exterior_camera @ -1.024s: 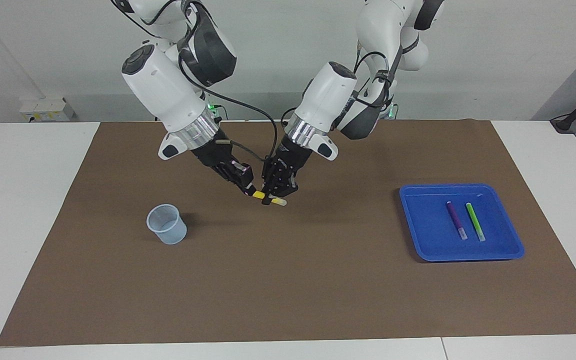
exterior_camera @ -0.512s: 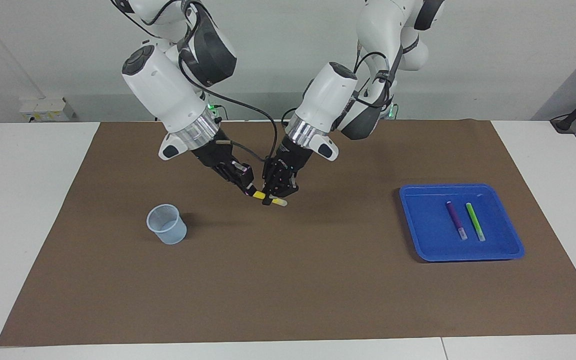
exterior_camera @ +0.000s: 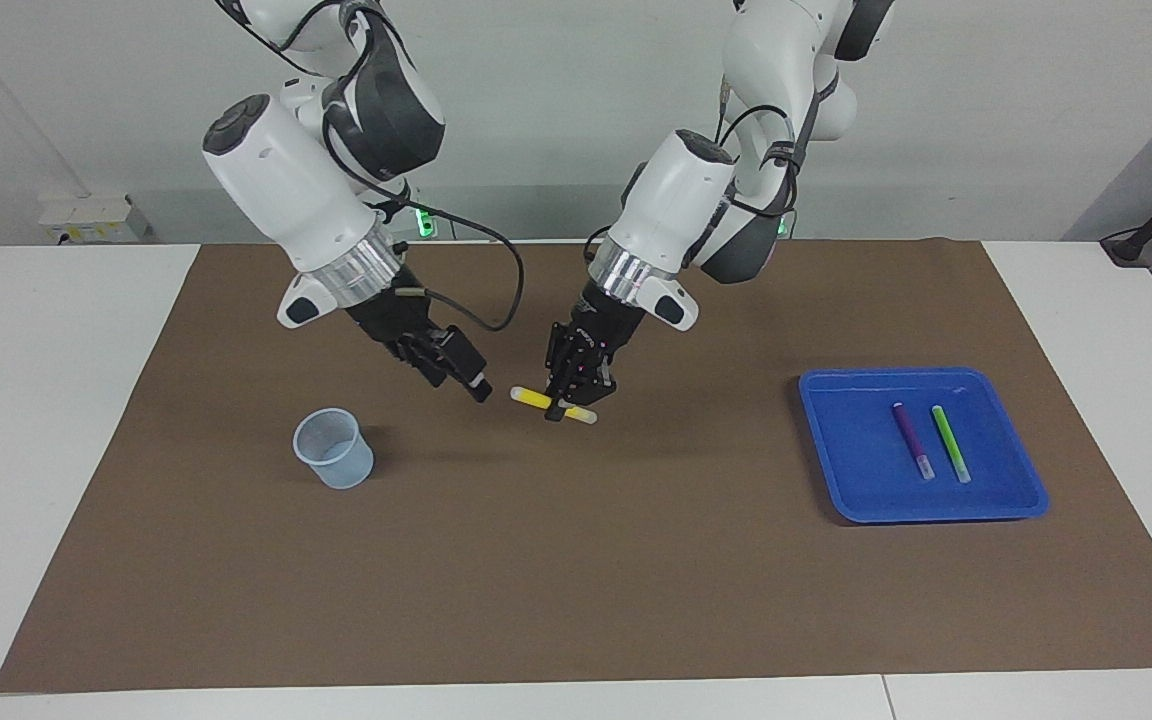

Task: Right arm passes pens to left for tray arrangement
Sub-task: 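Carry the yellow pen toward the tray while the right gripper withdraws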

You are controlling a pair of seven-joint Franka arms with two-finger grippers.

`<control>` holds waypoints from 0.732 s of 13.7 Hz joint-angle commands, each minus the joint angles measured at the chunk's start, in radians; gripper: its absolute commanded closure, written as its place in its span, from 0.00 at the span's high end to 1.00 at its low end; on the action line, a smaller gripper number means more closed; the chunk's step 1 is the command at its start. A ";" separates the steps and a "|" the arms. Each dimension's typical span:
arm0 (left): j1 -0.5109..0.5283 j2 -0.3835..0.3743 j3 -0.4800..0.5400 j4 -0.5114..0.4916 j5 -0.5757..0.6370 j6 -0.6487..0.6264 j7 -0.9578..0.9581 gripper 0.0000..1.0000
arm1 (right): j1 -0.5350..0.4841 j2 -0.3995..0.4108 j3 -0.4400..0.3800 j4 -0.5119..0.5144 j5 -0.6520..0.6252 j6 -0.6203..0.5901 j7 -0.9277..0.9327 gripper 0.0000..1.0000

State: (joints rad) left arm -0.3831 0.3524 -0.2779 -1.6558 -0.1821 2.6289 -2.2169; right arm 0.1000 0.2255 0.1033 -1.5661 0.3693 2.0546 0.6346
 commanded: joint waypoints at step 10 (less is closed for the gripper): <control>0.268 -0.067 -0.009 -0.041 0.000 -0.366 0.797 0.00 | -0.264 -0.130 0.007 -0.031 -0.313 -0.337 -0.543 1.00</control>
State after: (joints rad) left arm -0.1639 0.3289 -0.2784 -1.6567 -0.1819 2.3122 -1.5512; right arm -0.1517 0.1296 0.0952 -1.5563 0.0832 1.7261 0.1101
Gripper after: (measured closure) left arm 0.824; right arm 0.000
